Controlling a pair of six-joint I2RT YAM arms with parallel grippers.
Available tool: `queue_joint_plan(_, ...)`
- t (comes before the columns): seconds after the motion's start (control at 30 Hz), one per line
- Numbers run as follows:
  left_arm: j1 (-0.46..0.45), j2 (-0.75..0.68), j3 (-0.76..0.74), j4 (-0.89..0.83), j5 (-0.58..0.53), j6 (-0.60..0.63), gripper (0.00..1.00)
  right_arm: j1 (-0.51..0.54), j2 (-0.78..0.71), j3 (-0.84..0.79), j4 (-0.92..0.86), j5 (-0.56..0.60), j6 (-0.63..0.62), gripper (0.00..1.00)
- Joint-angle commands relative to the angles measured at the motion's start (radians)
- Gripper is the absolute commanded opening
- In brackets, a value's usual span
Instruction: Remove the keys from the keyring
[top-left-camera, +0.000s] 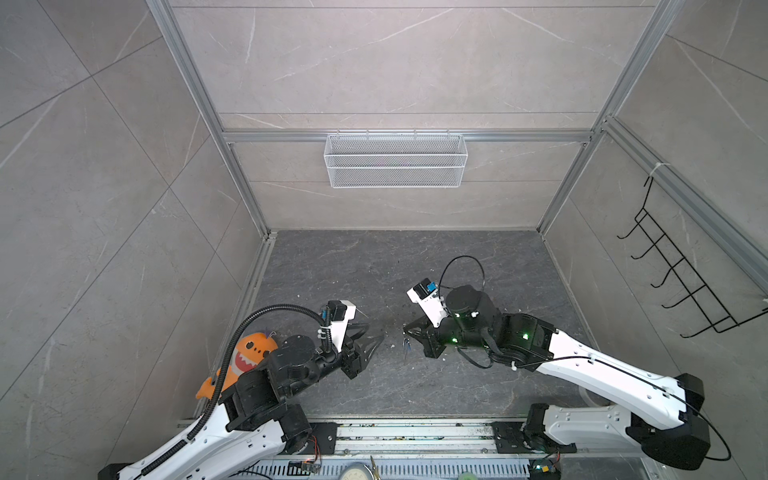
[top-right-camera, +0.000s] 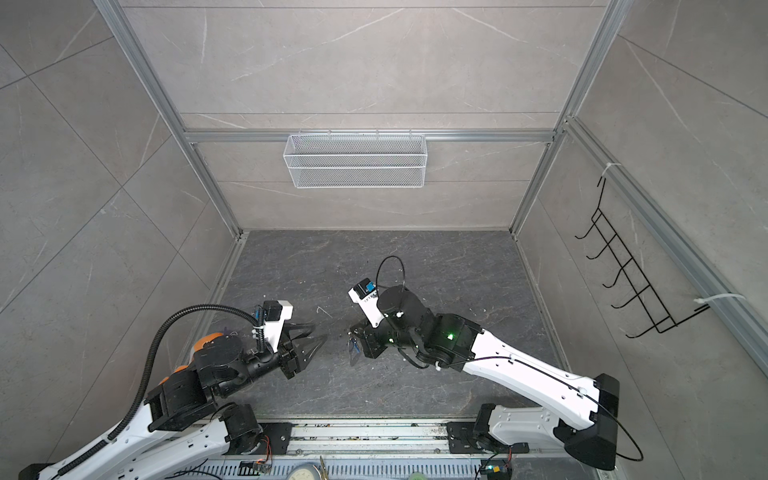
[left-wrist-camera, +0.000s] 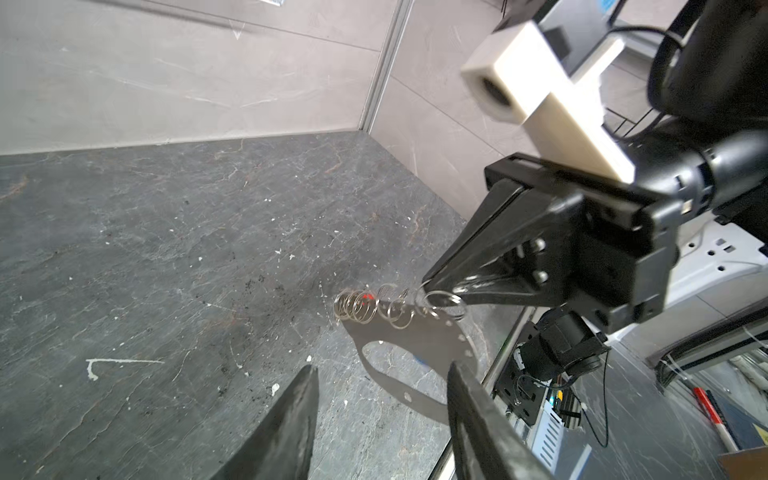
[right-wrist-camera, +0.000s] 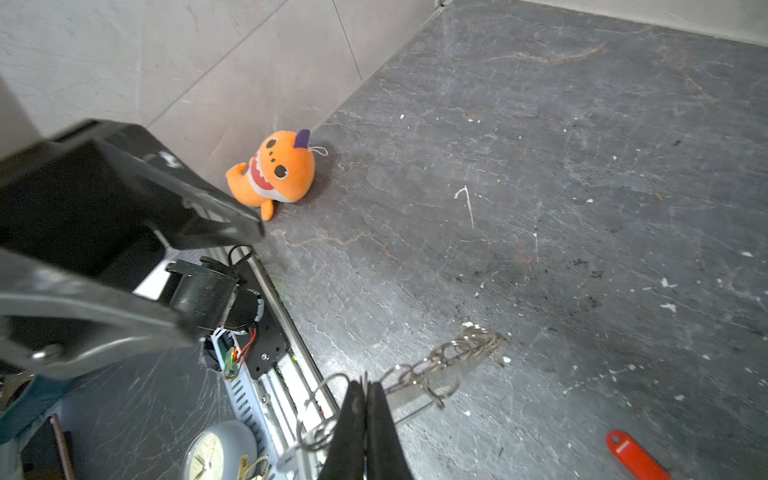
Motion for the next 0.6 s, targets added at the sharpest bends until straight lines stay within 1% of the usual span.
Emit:
queue_joint_plan(0.0,0.0,0.061,0.066,0.048,0.064,-0.013,0.53,0.034,0.026,0.056,-0.059,0.142,-0.034,0.0)
queue_joint_plan(0.07,0.0,0.109,0.078,0.068,0.109,-0.02,0.53,0.052,0.041,0.071,-0.068,0.175,-0.036,0.0)
queue_joint_plan(0.13,0.001,0.151,0.08,0.085,0.124,-0.037,0.53,0.071,0.051,0.079,-0.069,0.202,-0.039,0.0)
queue_joint_plan(0.2,0.0,0.175,0.083,0.085,0.109,-0.053,0.53,0.085,0.059,0.087,-0.069,0.221,-0.041,0.0)
queue_joint_plan(0.33,0.0,0.17,0.064,0.107,0.096,-0.081,0.53,0.103,0.066,0.092,-0.07,0.275,-0.039,0.0)
queue_joint_plan(0.47,0.0,0.184,0.052,0.091,0.071,-0.087,0.54,0.115,0.067,0.083,-0.042,0.281,-0.03,0.0)
queue_joint_plan(0.57,0.0,0.196,0.051,0.098,0.075,-0.079,0.54,0.129,0.074,0.084,-0.04,0.285,-0.032,0.0)
